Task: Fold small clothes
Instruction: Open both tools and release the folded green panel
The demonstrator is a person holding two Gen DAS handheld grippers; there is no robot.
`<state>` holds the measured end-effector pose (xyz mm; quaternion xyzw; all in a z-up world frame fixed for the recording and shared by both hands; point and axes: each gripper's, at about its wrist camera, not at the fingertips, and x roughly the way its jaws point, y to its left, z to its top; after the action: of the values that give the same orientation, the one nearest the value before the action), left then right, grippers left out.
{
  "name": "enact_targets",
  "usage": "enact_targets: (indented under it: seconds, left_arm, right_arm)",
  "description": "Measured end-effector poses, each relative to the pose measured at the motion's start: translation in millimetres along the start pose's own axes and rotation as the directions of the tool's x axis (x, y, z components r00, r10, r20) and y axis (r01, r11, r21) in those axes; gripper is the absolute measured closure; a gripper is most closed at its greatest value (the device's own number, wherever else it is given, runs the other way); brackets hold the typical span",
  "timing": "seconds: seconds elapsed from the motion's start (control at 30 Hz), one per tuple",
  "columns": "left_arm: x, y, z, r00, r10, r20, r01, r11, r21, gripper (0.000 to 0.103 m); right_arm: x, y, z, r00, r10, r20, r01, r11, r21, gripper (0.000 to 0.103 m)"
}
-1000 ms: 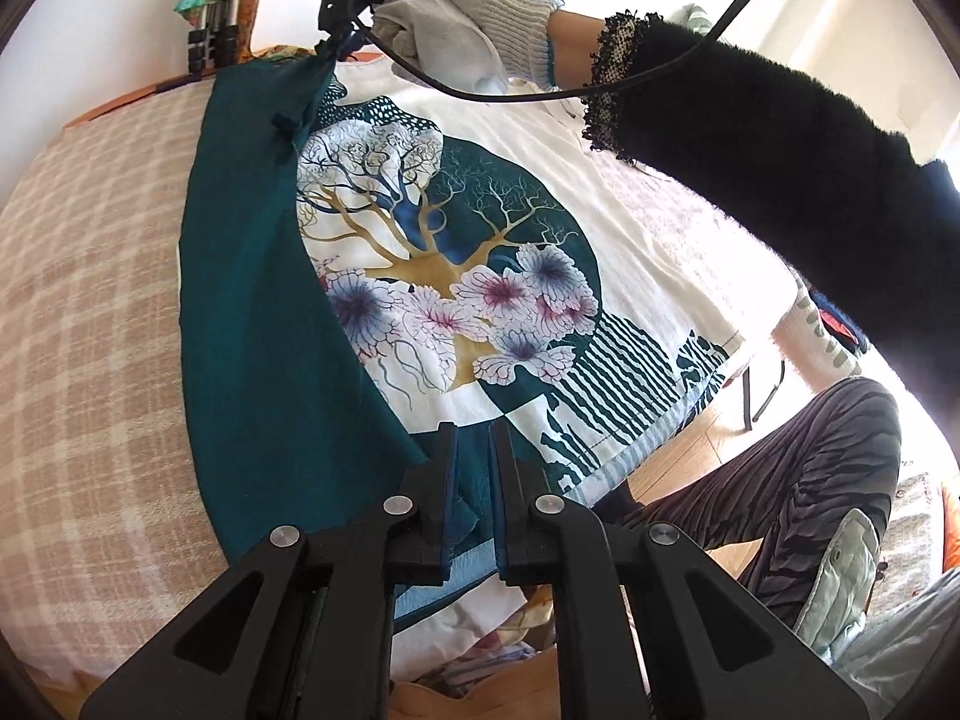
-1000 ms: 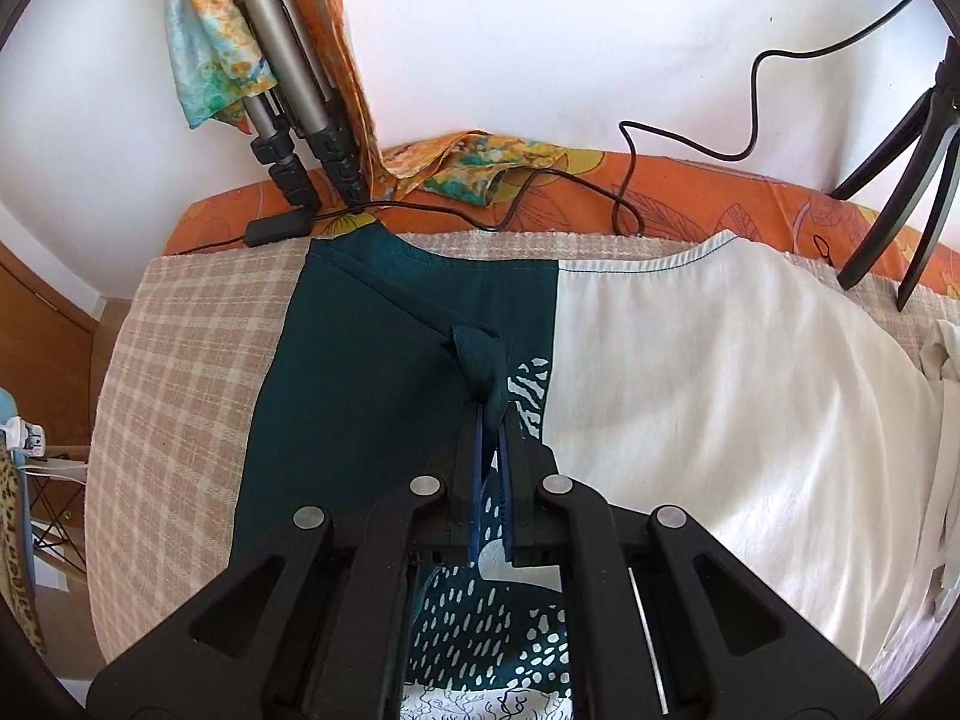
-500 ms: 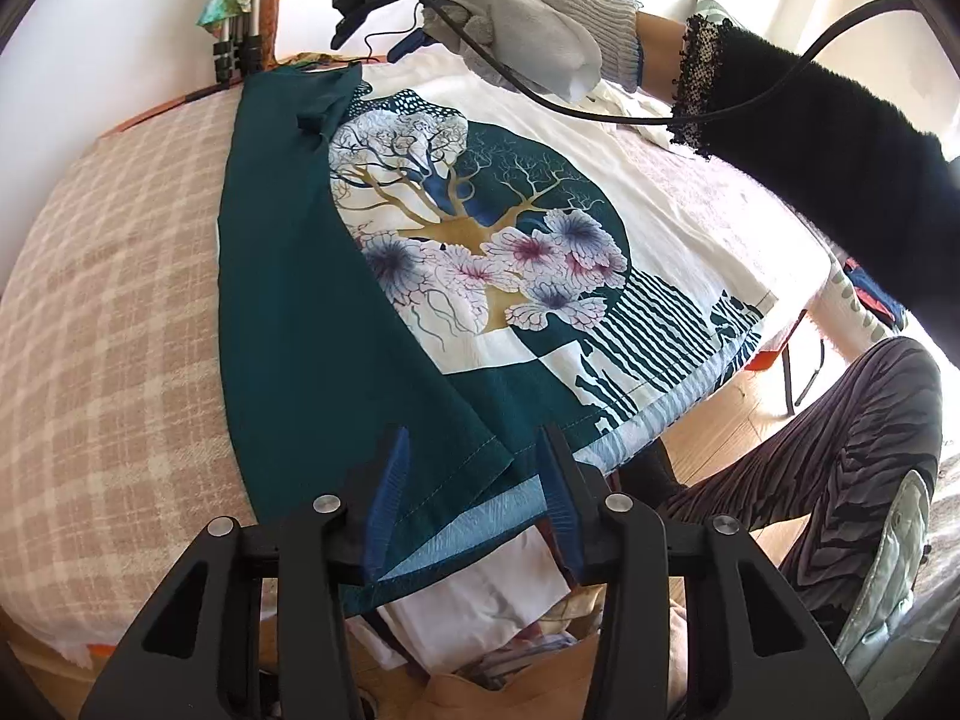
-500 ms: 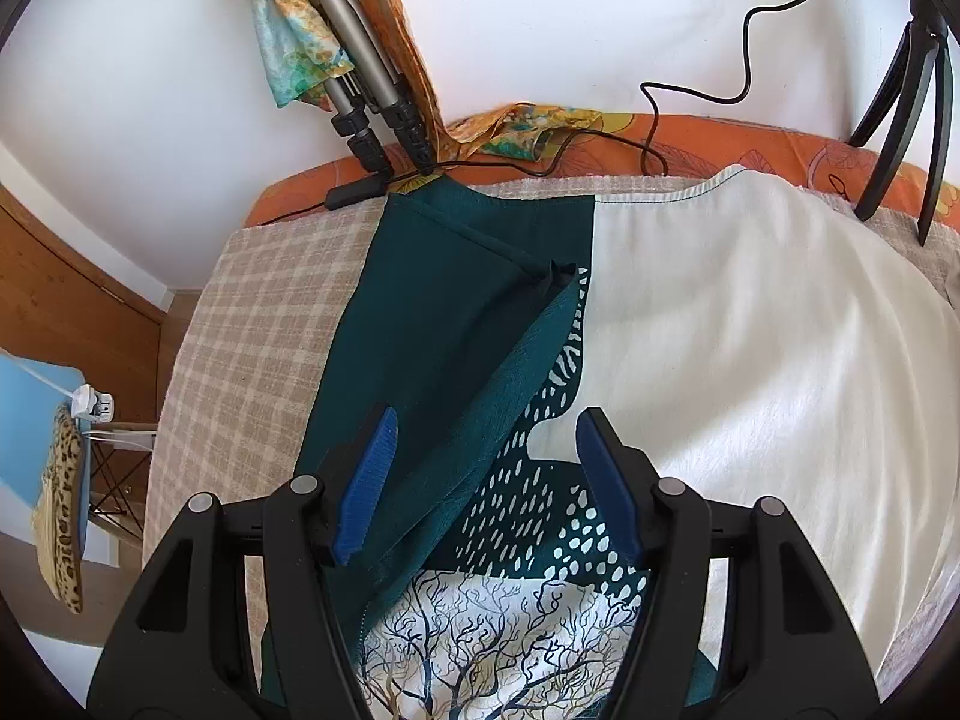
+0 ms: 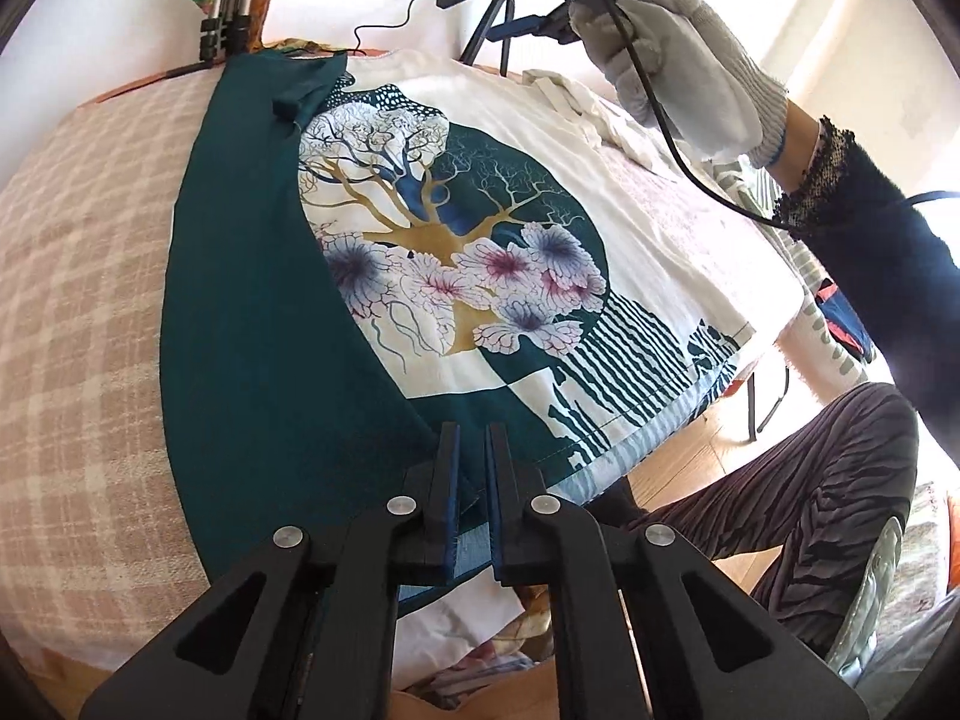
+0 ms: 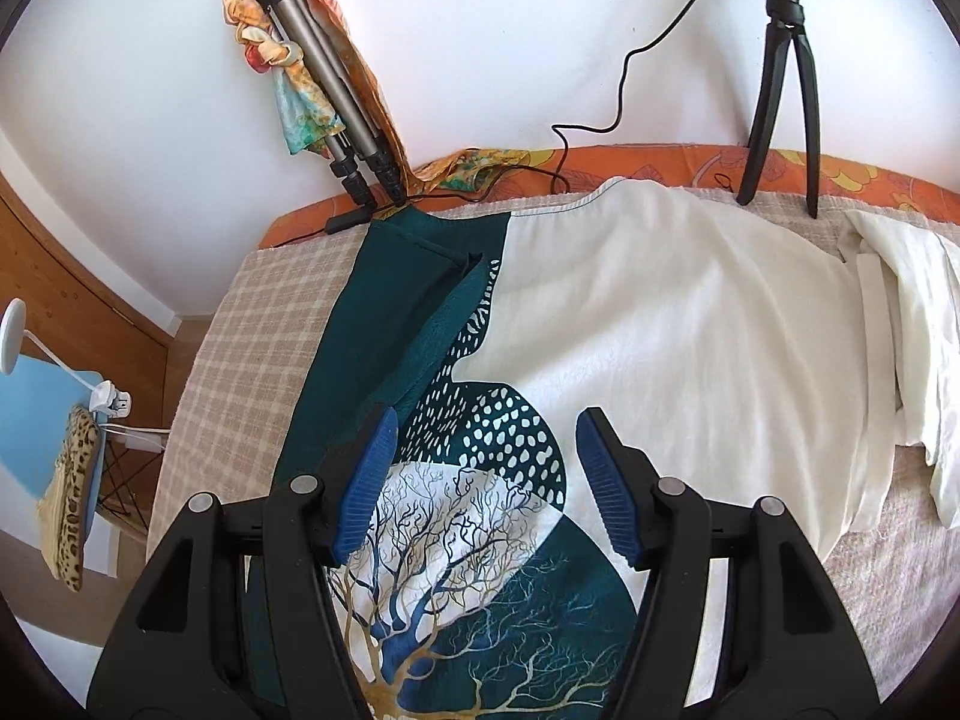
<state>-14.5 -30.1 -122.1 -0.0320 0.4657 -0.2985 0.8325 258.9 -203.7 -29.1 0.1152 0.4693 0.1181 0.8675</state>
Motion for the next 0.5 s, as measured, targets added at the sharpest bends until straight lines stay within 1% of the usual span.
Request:
enact_targets:
  seconds: [0.07, 0.13, 0.2, 0.27, 0.3, 0.33, 0.37, 0.43, 0.5]
  left_arm:
    - [-2.0, -4.7, -0.5, 1.000, -0.001, 0.008, 0.001, 1.000, 0.006, 0.097]
    - [-2.5, -7.1, -1.7, 1.000, 0.012, 0.016, -0.012, 1.000, 0.016, 0.097]
    - [0.1, -7.9, -2.8, 0.998, 0.059, -0.002, -0.059, 0.998, 0.015, 0.096]
    - [5.9, -8.2, -3.8, 0.994, 0.101, -0.033, -0.101, 0.995, 0.011, 0.090]
    - [7.3, -8.6, -5.2, 0.992, 0.123, -0.031, -0.123, 0.992, 0.023, 0.086]
    - [8.1, -10.2, -6.8, 0.987, 0.156, -0.024, -0.155, 0.987, 0.040, 0.070]
    - [8.0, -11.8, -8.4, 0.981, 0.192, -0.011, -0.191, 0.980, 0.056, 0.061]
    - [8.2, -13.3, -10.1, 0.976, 0.220, 0.002, -0.219, 0.972, 0.079, 0.061]
    - [8.6, -11.7, -11.4, 0.974, 0.225, 0.009, -0.225, 0.971, 0.084, 0.061]
  right_arm:
    - [-13.4, -7.6, -8.0, 1.000, 0.004, 0.011, -0.004, 1.000, 0.000, 0.038]
    - [-18.6, -10.5, -14.4, 1.000, 0.017, 0.006, -0.017, 1.000, -0.011, 0.038]
    - [-15.6, -5.9, -18.0, 0.999, 0.033, -0.013, -0.034, 0.999, -0.035, 0.038]
    - [-7.3, 5.0, -18.1, 0.998, 0.049, -0.032, -0.051, 0.997, -0.058, 0.037]
    - [-0.3, 12.6, -17.8, 0.996, 0.071, -0.049, -0.075, 0.995, -0.068, 0.034]
    - [7.6, 19.7, -16.6, 0.992, 0.103, -0.071, -0.108, 0.991, -0.074, 0.027]
    - [16.0, 26.6, -16.0, 0.988, 0.127, -0.089, -0.134, 0.988, -0.076, 0.024]
    - [33.3, 42.9, -14.7, 0.985, 0.137, -0.107, -0.147, 0.985, -0.086, 0.024]
    - [53.6, 55.0, -13.8, 0.980, 0.147, -0.132, -0.159, 0.983, -0.087, 0.024]
